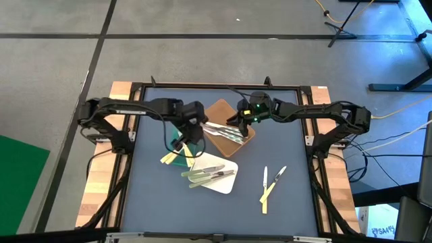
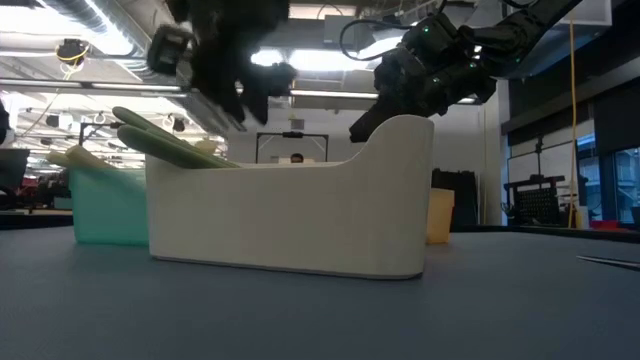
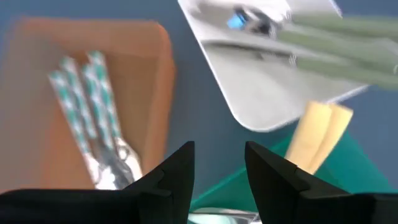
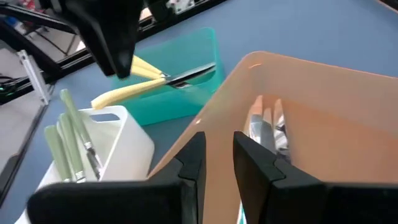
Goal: Sort silverware by color (type)
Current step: Put the yellow table knife into the green bin
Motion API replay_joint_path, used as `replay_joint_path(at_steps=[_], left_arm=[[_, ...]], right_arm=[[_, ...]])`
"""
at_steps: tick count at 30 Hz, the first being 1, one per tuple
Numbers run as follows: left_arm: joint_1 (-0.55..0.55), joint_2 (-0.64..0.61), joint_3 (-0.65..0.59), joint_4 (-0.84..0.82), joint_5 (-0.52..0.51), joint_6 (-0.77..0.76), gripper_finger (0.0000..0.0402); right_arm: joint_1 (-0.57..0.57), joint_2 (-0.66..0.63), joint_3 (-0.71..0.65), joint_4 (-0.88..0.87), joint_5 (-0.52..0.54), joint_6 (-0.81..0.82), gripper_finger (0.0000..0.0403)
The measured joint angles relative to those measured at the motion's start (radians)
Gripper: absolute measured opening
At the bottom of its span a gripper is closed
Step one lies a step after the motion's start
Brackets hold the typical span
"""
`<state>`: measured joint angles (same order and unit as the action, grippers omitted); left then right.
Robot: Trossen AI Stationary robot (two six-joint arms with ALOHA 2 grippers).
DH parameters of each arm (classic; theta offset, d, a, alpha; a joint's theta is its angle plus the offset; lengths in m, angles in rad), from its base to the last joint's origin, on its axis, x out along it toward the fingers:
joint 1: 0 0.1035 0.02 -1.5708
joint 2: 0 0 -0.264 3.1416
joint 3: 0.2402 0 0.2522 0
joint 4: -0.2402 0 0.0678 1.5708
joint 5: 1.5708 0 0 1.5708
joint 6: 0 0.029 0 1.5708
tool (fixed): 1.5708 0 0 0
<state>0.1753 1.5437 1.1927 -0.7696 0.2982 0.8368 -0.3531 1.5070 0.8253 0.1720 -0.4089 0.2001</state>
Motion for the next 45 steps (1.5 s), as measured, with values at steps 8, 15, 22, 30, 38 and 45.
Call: replay_joint_path(at_steps=[8,15,22,30,38,45], left_arm=[[0.001,-0.151,0.001,0.027,-0.004,-0.122,0.0135],[0.001,-0.276,0.001,0.027,-0.107,-0.307,0.0135],[0.001,-0.377,0.001,0.025,-0.132,-0.474,0.0135],[-0.032,-0.439,-0.127,0.19,-0.16,-0.607,0.0135],[-0.062,-0.451,-0.321,0.508,-0.167,-0.646,0.0135],[-0.096,-0.451,-0.356,0.58,-0.211,-0.645,0.0135]], right_arm=[[0.0,0.0,0.044,0.004,-0.013,-0.003,0.0067],[0.0,0.0,0.166,-0.115,-0.171,-0.035,0.0067],[0.025,0.0,0.357,-0.55,-0.202,-0.134,0.0067],[0.206,0.0,0.56,-1.002,0.01,-0.31,0.0067],[0.409,-0.001,0.605,-1.199,0.068,-0.345,0.0067],[0.57,-0.001,0.582,-1.221,0.096,-0.297,0.0067]])
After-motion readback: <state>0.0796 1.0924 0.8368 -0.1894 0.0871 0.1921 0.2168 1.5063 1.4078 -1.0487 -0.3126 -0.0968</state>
